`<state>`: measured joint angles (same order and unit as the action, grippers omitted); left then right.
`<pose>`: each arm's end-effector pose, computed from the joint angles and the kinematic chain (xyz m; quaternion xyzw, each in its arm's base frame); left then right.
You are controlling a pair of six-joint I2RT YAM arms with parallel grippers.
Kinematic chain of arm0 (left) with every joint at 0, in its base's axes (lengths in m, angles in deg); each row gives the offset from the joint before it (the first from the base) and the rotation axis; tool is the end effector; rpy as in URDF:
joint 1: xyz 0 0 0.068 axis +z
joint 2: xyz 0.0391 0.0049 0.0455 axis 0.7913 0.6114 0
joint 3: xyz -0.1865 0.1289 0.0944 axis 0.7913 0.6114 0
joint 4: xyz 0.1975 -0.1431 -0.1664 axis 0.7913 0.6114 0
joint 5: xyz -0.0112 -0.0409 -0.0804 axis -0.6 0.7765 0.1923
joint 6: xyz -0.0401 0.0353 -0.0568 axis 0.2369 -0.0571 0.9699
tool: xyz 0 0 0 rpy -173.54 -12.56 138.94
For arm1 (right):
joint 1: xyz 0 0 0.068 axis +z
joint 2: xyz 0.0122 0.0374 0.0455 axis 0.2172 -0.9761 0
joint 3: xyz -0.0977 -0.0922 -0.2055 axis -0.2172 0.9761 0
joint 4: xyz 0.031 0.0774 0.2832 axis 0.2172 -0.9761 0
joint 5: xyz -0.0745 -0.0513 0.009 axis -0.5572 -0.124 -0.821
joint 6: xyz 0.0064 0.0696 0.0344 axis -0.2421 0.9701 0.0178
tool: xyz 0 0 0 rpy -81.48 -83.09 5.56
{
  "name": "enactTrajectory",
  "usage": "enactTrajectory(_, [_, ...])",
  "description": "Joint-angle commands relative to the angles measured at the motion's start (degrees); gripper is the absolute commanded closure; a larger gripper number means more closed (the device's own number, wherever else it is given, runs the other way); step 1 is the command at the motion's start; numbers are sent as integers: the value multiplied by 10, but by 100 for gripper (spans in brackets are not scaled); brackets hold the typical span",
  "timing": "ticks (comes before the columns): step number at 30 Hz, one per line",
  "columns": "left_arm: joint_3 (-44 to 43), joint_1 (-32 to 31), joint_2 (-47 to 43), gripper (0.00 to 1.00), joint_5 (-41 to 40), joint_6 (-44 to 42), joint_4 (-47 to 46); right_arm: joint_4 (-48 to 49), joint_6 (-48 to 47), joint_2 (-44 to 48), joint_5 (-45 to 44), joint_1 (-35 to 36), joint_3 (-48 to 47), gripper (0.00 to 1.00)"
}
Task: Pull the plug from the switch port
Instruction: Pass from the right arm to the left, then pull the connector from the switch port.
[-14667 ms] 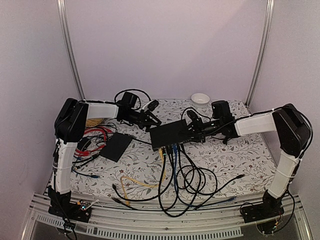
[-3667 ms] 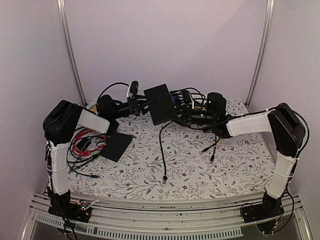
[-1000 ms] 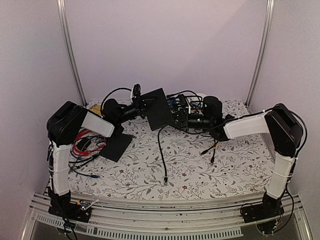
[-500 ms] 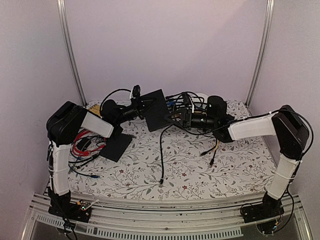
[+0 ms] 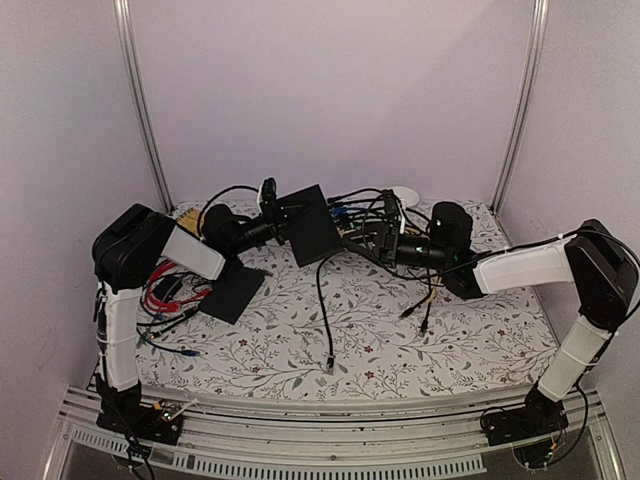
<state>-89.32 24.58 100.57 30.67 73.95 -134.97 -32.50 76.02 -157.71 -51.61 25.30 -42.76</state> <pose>0.3922 -0.2539 0.1479 -0.0041 0.5928 -0.7560 0.2777 0.3019 0.2848 0.1803 -0.1558 0.7011 0.6140 0.3273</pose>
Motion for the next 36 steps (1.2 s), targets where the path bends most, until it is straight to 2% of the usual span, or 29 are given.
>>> enactTrajectory(1, [-5, 8, -43, 100, -39, -2, -52, 40, 13, 33, -30, 2, 21, 41])
enactTrajectory(18, [-7, 3, -35, 100, -52, 18, -88, 75, 71, -13, -66, 2, 20, 53])
enactTrajectory(36, [-6, -4, -33, 100, -46, 22, -101, 104, 115, -59, -93, 2, -11, 56])
